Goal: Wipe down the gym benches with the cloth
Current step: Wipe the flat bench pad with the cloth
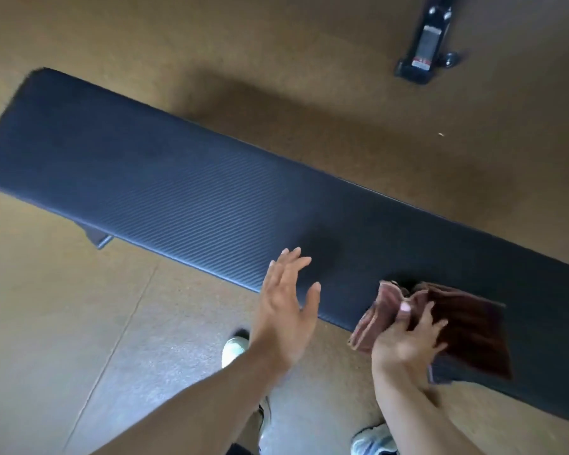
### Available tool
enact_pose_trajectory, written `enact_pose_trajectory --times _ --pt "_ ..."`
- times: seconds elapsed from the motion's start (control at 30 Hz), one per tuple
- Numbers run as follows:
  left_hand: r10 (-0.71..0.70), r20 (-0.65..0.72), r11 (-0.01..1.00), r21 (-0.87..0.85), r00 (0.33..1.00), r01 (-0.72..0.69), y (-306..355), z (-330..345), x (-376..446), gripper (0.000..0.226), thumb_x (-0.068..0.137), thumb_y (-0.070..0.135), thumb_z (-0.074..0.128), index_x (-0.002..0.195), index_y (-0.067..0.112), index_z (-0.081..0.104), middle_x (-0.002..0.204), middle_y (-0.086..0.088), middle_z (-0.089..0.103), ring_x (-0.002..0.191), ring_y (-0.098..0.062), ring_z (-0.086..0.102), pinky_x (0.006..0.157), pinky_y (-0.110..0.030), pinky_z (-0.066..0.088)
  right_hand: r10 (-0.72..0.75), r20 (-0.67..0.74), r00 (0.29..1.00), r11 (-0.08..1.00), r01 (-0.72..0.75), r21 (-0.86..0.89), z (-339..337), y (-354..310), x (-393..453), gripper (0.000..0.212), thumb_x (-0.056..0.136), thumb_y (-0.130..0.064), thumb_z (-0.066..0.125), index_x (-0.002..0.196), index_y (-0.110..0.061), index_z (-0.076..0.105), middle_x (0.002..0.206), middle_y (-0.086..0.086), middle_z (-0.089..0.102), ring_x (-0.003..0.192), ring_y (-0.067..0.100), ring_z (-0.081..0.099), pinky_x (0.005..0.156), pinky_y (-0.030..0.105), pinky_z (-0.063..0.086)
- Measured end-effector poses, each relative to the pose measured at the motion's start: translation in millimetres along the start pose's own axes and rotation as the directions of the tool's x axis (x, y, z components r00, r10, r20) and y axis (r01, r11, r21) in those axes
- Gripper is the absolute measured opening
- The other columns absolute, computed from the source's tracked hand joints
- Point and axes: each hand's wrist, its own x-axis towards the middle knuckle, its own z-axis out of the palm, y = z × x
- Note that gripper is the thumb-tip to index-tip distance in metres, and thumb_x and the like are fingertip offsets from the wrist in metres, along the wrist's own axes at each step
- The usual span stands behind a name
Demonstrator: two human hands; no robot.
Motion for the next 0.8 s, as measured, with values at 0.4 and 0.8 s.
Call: enact_pose_trajectory --times 0.4,0.8 --pt "-0.181 -0.155 0.978 0.075 0.971 0.194 -71.8 -166.2 53.9 0.04 0.1 0.037 0.052 0.138 0.027 0.05 0.152 0.012 0.044 0.143 -0.004 0.036 0.111 -0.02 0.033 -0.81 0.511 0.286 0.19 0.954 -0.233 140.8 -167.9 -76.8 0.059 0.104 -0.06 0.034 0.157 -0.036 0.037 0.168 -0.009 0.028 0.159 0.025 0.014 0.127 0.053 0.011" --pt "-0.207 -0.08 0.963 0.159 0.975 0.217 -53.6 -212.8 197.4 0.04 0.103 0.03 0.051 0.142 0.025 0.047 0.157 0.009 0.04 0.15 -0.01 0.027 0.121 -0.037 0.03 -0.529 0.136 0.837 0.774 0.542 -0.326 152.3 -243.1 -22.7 0.062 0.105 -0.06 0.031 0.152 -0.021 0.046 0.163 0.007 0.039 0.156 0.035 0.018 0.125 0.063 0.003"
